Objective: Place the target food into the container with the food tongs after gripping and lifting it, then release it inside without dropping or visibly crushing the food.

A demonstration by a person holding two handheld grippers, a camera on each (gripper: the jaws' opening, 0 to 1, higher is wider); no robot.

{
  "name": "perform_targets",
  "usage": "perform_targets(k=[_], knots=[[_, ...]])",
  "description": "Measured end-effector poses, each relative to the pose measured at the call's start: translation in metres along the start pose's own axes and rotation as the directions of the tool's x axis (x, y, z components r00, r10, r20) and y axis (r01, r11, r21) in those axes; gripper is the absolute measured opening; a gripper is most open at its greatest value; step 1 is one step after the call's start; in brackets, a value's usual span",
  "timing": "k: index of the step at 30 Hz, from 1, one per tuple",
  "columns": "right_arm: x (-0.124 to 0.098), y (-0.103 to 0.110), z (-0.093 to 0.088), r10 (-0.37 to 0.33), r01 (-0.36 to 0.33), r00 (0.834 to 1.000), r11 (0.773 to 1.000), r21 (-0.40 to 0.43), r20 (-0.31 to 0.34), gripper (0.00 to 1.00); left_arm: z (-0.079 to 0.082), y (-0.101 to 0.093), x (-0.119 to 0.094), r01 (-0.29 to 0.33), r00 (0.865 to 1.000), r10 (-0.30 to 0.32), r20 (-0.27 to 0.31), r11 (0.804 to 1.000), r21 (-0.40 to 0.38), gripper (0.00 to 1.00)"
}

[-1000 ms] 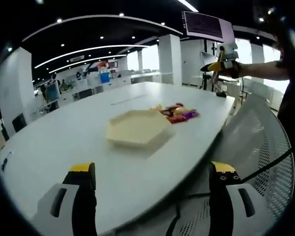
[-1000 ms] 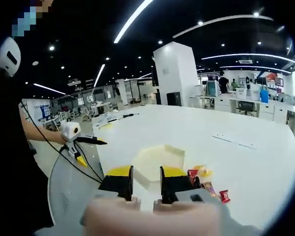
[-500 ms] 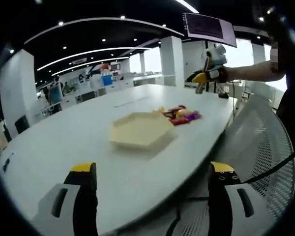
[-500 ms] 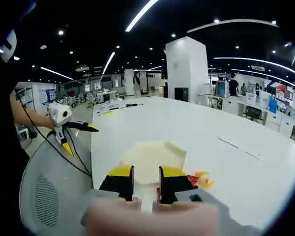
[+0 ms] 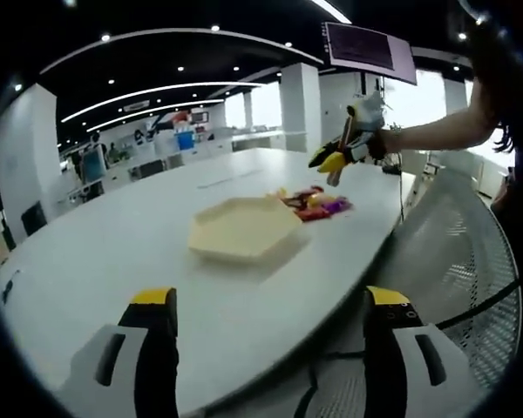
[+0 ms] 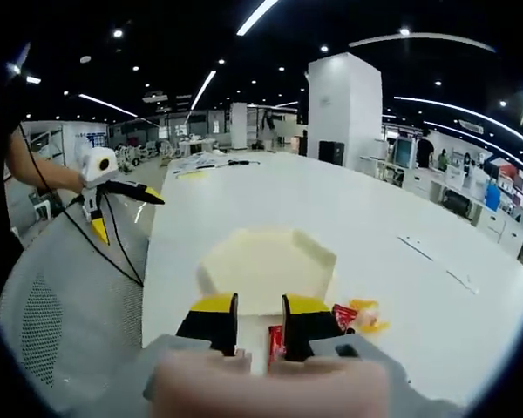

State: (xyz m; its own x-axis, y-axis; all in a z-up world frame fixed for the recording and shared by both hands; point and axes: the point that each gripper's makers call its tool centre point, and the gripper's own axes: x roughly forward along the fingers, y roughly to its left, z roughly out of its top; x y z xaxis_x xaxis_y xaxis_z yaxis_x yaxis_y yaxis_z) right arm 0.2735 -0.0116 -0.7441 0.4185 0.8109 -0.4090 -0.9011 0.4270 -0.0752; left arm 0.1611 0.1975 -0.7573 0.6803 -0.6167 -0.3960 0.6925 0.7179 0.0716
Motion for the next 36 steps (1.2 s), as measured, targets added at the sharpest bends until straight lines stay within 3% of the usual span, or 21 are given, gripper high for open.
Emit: perform_targets(k=[6,14,29,36], knots=[[0.022,-0.008,-0.021,-0.011,0.01,0.999,1.0,-0.029,-0.035,0.19,-0.001,0.001,0.0,-0.015,1.0,0.015,-0.006,1.0,0.001,0.87],[0.039,-0.015,-0.028,-0.024,0.023,0.999,0.999,-0.026,-0.044,0.2,-0.001,0.002,-0.001,-0.023,1.0,0.023,-0.004,1.0,0.0,0.86],[0.04,-0.025,-0.039,-0.078,0.079,0.996,0.997,0.011,-0.048,0.23,-0.001,-0.001,0.0,-0.003,1.0,0.003,-0.015,1.0,-0.01,0.86],[0.045,-0.021,-0.037,-0.056,0.057,0.997,0.998,0.021,-0.05,0.24,-0.001,-0.002,0.0,0.0,1.0,0.0,-0.022,1.0,-0.015,0.87]])
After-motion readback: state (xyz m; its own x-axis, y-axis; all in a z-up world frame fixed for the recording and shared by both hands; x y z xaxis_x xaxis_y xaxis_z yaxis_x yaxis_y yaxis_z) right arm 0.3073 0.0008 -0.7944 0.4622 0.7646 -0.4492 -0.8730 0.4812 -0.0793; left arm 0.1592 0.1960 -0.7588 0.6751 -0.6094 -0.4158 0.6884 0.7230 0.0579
